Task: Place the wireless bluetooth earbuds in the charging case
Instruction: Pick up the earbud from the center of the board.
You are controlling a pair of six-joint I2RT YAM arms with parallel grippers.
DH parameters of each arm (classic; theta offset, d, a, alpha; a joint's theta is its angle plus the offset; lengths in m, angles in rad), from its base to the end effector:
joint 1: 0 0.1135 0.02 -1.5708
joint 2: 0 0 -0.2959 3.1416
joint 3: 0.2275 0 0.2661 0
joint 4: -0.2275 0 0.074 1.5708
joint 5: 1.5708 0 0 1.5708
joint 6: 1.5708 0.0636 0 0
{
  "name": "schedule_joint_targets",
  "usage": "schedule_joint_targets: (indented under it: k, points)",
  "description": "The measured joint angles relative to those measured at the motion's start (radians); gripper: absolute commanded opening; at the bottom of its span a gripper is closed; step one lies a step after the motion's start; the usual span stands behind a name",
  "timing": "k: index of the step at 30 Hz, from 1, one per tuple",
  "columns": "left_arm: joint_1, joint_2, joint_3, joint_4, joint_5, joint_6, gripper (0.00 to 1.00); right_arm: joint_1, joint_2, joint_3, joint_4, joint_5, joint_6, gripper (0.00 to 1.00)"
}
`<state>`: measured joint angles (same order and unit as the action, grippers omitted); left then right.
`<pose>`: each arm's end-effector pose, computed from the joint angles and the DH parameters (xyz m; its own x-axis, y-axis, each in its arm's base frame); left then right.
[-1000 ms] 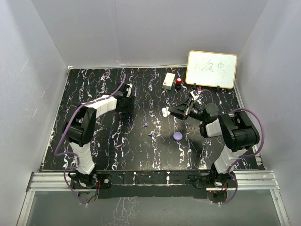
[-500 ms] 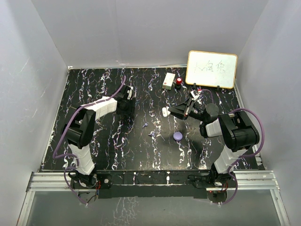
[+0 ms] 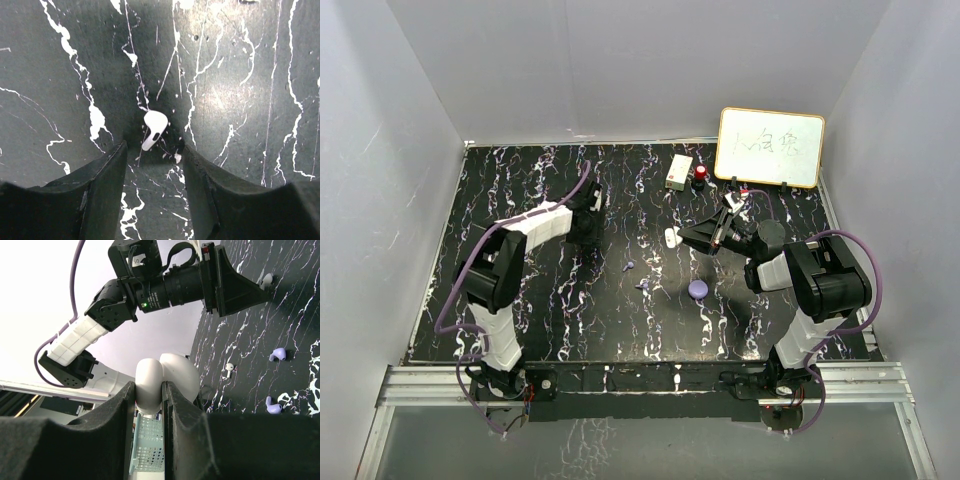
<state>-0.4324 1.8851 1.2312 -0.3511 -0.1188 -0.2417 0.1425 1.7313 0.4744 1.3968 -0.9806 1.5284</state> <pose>0.3911 -0.1722 0.1691 -0.8300 0.1213 -0.5445 0.1645 0.9859 -0.0312 0.3021 0.0967 0.1928 -0.8868 0.4345 -0.1577 -0.1758 -0.0014 0.9844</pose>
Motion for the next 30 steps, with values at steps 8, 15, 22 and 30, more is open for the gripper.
schedule_joint_targets:
  k: [8, 15, 22, 30]
  points:
    - [0.0, 0.041, 0.049, -0.002, -0.018, 0.014, 0.41, 0.0, 0.0, 0.0, 0.0, -0.007, 0.001, 0.0]
    - [0.0, 0.063, 0.078, -0.005, -0.021, 0.027, 0.33, -0.001, 0.0, 0.0, 0.0, -0.007, 0.001, 0.0]
    - [0.0, 0.068, 0.086, -0.008, -0.028, 0.033, 0.3, -0.001, 0.005, 0.0, 0.003, -0.01, 0.001, 0.0]
    - [-0.002, 0.068, 0.084, -0.002, -0.032, 0.032, 0.25, -0.001, 0.005, 0.0, 0.019, -0.01, 0.008, 0.0]
